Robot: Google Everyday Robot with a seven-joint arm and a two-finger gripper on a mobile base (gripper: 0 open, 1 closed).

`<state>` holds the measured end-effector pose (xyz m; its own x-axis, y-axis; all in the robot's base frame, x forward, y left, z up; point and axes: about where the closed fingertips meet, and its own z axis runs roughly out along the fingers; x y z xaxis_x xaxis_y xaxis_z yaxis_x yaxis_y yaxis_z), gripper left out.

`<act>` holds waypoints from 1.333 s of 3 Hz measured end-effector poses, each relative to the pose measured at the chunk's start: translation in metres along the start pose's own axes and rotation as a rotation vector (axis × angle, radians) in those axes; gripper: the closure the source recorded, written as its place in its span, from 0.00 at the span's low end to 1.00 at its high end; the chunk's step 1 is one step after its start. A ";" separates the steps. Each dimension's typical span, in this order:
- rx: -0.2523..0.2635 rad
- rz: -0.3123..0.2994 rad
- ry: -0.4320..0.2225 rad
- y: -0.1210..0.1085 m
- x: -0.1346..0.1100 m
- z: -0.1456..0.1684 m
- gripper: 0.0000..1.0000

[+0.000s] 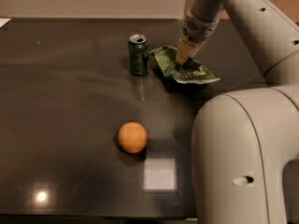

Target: Move green jalapeno chip bag near green can

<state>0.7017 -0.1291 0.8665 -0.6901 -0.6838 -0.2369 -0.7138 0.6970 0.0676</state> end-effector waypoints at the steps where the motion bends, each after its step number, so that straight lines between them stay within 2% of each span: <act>1: 0.003 -0.012 0.000 0.003 -0.018 0.005 0.81; 3: 0.008 -0.031 -0.004 0.004 -0.038 0.011 0.35; 4: 0.020 -0.031 -0.028 0.001 -0.046 0.014 0.12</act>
Offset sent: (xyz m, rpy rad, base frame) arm 0.0130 0.0237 0.0089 -0.0465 0.0697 0.0374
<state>0.7345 -0.0941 0.8636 -0.6636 -0.6992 -0.2660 -0.7324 0.6796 0.0406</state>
